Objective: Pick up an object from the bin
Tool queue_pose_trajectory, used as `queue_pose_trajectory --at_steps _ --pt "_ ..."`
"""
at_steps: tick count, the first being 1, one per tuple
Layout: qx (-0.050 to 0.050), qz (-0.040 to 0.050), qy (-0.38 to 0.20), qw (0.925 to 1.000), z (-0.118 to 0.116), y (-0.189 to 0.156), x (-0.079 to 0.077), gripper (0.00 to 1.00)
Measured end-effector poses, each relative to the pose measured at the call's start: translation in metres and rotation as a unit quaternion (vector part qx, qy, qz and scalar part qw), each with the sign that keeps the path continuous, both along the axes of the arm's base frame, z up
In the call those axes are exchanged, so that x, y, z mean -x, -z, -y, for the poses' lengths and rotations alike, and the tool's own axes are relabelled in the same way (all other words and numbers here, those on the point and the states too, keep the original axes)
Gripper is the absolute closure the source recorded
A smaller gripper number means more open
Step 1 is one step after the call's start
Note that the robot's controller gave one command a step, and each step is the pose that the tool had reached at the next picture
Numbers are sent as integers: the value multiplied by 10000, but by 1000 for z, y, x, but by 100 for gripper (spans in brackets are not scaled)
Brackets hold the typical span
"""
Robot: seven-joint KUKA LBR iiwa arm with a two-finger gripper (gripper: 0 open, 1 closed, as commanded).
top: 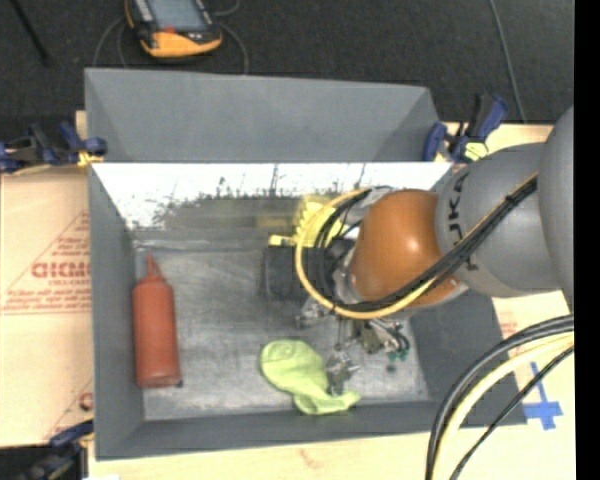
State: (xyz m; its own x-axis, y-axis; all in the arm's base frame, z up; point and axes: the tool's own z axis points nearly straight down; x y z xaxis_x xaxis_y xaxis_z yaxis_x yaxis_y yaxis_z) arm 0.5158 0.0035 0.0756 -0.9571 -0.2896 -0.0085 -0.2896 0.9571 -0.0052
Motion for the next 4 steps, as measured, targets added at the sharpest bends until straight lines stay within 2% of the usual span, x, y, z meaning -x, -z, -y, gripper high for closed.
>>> queue_pose_trajectory --at_steps 1,2,3,4 --pt "-26 12 -448 9990 -21 1 20 0" --pt "19 -31 -1480 9890 -31 2 16 100" --pt "19 -31 -1477 9890 -31 2 16 100" --pt "-3 -50 -2353 9719 -44 -208 10 100"
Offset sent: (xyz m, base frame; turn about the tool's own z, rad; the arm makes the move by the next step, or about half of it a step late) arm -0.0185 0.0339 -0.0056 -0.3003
